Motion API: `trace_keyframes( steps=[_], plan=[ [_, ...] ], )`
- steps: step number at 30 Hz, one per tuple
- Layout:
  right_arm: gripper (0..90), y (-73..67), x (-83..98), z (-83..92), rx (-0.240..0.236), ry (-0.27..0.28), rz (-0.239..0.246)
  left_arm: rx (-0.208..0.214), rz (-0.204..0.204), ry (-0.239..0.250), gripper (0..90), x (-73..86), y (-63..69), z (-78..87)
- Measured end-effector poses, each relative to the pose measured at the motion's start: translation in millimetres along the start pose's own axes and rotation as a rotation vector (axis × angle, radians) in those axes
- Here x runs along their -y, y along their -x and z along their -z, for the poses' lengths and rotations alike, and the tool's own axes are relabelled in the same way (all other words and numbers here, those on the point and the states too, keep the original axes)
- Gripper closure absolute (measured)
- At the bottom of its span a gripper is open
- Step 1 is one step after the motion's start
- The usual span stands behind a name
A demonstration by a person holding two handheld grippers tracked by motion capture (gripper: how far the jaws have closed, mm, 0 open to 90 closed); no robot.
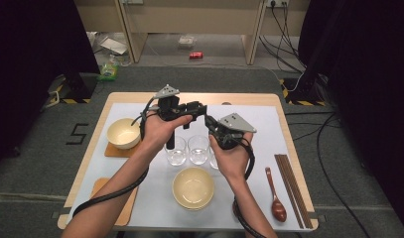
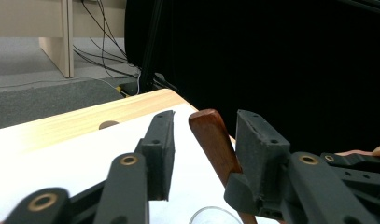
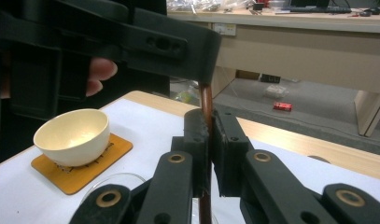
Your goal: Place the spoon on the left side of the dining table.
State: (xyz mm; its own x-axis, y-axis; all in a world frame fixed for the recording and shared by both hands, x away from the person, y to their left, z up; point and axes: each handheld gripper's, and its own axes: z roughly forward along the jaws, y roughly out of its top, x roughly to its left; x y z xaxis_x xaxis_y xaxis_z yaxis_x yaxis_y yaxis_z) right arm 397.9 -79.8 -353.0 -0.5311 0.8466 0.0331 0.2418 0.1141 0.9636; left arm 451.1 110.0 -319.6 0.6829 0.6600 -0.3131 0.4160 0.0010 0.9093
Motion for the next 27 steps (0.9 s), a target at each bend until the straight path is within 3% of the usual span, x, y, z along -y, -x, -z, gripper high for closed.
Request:
trace_keyframes(
  steps=[7,13,19,23,27],
  plan=[
    [85.0,-0.8,-2.1,0.8,0.004,0.014,0.003,0.034,0.02,0.017,67.8,-1.4,2.8,-1.1],
    [85.0,-1.7,-5.2,2.7,0.006,0.028,0.006,0.053,0.013,0.038,72.4,-5.5,8.6,3.1],
    [83.9,-2.7,-11.4,5.2,0.001,0.048,0.022,0.056,-0.038,0.069,75.1,-10.6,16.1,10.0],
    [76.5,-2.3,-14.7,6.6,0.002,0.043,0.031,0.035,-0.076,0.099,75.1,-15.1,17.3,13.5],
    [71.2,-1.1,-12.7,8.6,0.014,0.044,0.038,0.011,-0.088,0.115,75.2,-16.2,15.2,16.0]
  ],
)
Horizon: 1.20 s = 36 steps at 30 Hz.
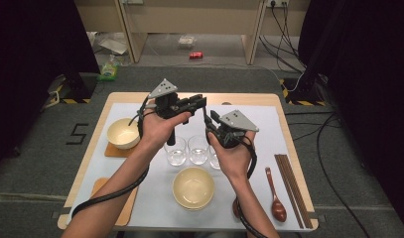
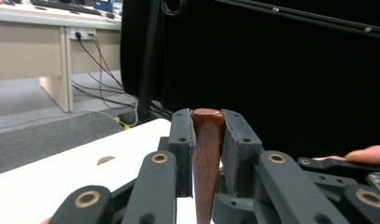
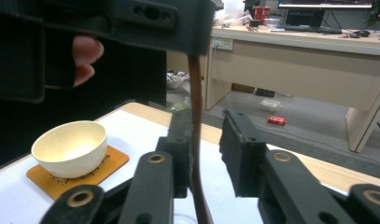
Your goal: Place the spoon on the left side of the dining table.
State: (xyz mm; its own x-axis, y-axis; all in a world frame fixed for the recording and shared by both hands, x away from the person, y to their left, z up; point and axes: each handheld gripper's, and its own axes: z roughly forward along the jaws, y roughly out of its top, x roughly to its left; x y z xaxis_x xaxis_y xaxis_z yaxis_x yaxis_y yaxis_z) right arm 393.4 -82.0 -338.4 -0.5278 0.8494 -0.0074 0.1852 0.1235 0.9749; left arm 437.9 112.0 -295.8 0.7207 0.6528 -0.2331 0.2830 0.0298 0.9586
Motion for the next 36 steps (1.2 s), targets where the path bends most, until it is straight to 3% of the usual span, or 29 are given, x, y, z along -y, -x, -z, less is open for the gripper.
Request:
trace_keyframes(
  steps=[19,36],
  plan=[
    [62.6,9.6,13.5,12.2,-0.003,-0.012,-0.024,-0.094,-0.051,0.031,75.3,-2.0,-17.7,16.2],
    [60.8,29.2,35.3,22.5,0.045,-0.062,-0.042,-0.155,-0.063,0.062,75.3,-5.1,-37.5,41.6]
  ],
)
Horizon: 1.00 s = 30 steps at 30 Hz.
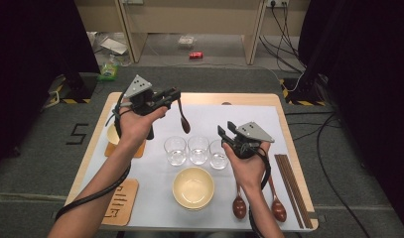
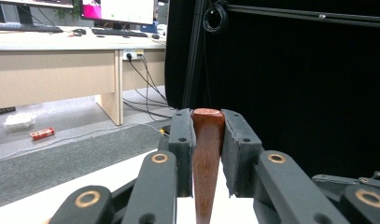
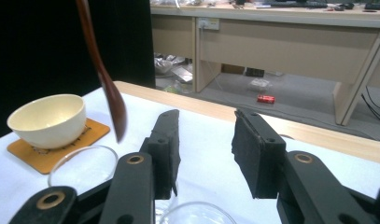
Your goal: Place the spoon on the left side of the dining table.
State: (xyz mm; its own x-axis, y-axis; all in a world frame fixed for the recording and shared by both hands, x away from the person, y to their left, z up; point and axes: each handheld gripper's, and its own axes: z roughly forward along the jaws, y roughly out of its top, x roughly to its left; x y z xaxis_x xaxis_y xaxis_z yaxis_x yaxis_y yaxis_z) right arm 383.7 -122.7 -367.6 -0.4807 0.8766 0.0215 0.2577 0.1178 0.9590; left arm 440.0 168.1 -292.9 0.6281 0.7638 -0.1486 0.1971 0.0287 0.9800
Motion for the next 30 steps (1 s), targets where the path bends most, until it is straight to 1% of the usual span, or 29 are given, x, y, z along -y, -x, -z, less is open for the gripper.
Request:
trace_keyframes(
  steps=[6,8,16,20,24,30],
  plan=[
    [60.6,6.6,7.7,3.4,0.018,-0.01,-0.005,-0.02,-0.002,0.011,75.3,-0.5,-8.3,7.5],
    [59.7,8.1,10.1,4.0,0.019,-0.016,-0.012,-0.028,-0.011,0.014,75.3,-0.5,-10.3,10.6],
    [58.3,13.6,17.9,6.1,0.03,-0.027,-0.024,-0.057,-0.014,0.02,75.3,0.4,-19.5,20.6],
    [58.0,17.0,21.3,8.4,0.041,-0.033,-0.029,-0.069,-0.015,0.021,75.3,1.1,-25.0,24.9],
    [57.8,20.2,25.0,10.7,0.048,-0.037,-0.034,-0.08,-0.005,0.023,75.3,2.5,-30.6,29.3],
    [56.4,26.0,30.7,14.3,0.059,-0.046,-0.045,-0.109,-0.012,0.026,75.3,4.8,-39.8,36.3]
  ],
)
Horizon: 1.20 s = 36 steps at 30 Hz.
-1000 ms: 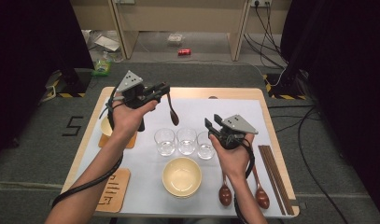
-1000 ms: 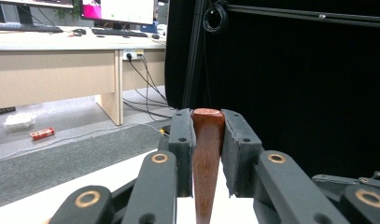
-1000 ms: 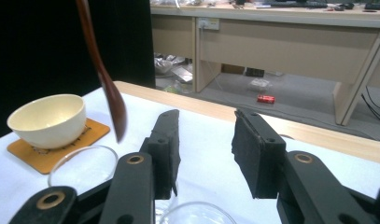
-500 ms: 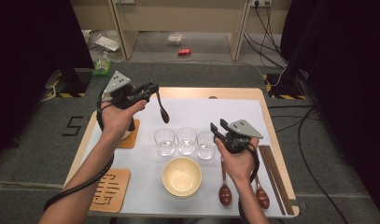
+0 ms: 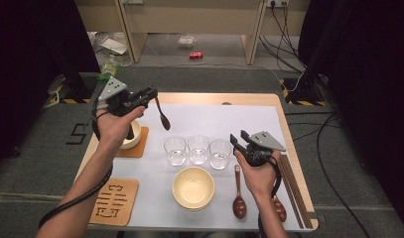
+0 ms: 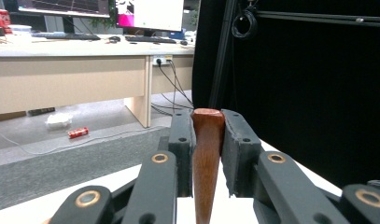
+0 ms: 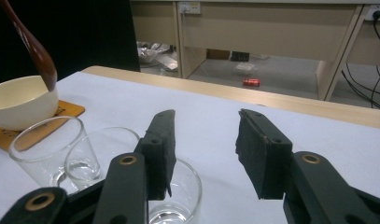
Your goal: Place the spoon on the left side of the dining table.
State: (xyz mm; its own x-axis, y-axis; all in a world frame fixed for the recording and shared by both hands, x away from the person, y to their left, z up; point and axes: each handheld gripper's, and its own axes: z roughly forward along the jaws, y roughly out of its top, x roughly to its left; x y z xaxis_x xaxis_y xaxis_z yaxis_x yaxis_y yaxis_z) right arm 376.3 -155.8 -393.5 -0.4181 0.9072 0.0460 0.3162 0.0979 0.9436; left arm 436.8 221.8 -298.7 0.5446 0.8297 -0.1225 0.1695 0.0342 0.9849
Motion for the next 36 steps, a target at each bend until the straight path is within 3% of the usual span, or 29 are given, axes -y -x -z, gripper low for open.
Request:
trace_keyframes(
  steps=[36],
  plan=[
    [55.3,28.4,39.9,15.1,0.072,-0.059,-0.037,-0.153,-0.007,0.008,75.2,13.3,-51.9,39.2]
  ],
)
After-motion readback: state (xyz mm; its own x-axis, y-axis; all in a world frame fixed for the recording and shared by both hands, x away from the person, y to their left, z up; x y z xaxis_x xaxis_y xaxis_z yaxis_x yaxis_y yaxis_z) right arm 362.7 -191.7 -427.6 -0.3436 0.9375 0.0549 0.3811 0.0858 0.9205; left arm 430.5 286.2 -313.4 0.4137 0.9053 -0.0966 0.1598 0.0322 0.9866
